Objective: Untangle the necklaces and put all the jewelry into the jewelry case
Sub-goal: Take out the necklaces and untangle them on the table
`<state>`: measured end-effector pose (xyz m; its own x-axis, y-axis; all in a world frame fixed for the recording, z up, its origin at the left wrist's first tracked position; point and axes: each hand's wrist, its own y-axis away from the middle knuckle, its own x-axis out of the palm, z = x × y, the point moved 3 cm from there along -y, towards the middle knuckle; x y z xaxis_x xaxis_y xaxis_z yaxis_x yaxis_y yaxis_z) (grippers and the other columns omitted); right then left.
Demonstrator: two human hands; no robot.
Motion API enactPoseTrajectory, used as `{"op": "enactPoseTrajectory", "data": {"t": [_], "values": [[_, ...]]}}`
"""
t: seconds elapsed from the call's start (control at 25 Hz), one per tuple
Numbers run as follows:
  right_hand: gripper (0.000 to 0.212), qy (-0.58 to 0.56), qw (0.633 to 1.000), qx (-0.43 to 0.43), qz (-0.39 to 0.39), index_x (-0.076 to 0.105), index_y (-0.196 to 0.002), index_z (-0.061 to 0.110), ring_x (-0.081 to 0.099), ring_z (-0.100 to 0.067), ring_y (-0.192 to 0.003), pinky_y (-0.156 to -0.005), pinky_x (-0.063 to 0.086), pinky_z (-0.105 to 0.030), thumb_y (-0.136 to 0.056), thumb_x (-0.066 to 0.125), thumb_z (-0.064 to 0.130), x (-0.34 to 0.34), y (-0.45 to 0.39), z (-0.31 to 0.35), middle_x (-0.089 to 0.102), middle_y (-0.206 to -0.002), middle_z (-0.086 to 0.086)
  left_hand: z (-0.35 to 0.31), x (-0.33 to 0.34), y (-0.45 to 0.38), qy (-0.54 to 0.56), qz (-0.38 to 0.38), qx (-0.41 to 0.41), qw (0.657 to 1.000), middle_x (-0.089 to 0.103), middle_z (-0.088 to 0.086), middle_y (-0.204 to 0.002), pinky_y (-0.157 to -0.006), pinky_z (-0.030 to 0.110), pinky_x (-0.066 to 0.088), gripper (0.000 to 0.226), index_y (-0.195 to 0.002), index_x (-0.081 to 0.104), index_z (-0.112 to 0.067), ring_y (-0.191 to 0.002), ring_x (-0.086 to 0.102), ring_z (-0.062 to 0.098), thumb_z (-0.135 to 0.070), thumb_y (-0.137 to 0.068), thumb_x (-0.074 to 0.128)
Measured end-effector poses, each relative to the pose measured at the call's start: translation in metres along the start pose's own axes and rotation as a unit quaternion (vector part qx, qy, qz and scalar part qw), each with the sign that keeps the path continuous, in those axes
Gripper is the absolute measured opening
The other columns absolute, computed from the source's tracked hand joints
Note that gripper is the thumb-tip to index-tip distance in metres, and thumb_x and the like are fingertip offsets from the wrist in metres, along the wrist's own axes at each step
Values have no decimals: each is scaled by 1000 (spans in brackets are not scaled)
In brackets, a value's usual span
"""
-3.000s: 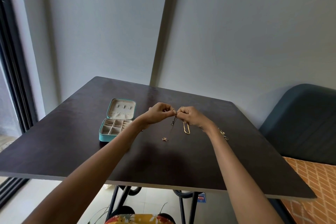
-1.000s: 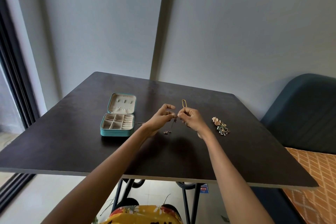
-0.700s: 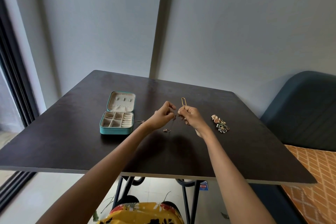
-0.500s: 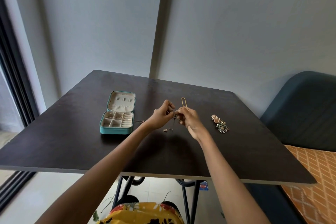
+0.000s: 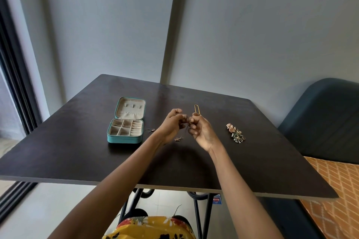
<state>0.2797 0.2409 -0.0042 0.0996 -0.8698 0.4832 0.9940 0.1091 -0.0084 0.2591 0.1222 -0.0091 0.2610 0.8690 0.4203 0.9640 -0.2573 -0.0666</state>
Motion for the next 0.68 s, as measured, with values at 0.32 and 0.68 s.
{"op": "enactPoseTrajectory", "data": {"t": [0.32, 0.68], "values": [[18, -25, 999, 9, -45, 48, -82, 17, 34, -4, -41, -36, 25, -16, -89, 39, 2, -11, -5, -1, 40, -52, 8, 2, -2, 4, 11, 86, -89, 992, 38, -3, -55, -54, 25, 25, 26, -76, 43, -17, -49, 32, 10, 3, -85, 28], [21, 5, 999, -16, -39, 50, -83, 16, 44, -5, -49, -41, 30, -16, -92, 42, -2, -24, -5, 14, 51, -61, 3, 6, -5, 2, -269, 56, 50, 960, 64, -4, -77, -56, 11, 41, 18, -108, 66, -8, -64, 55, -4, -13, -92, 58]]}}
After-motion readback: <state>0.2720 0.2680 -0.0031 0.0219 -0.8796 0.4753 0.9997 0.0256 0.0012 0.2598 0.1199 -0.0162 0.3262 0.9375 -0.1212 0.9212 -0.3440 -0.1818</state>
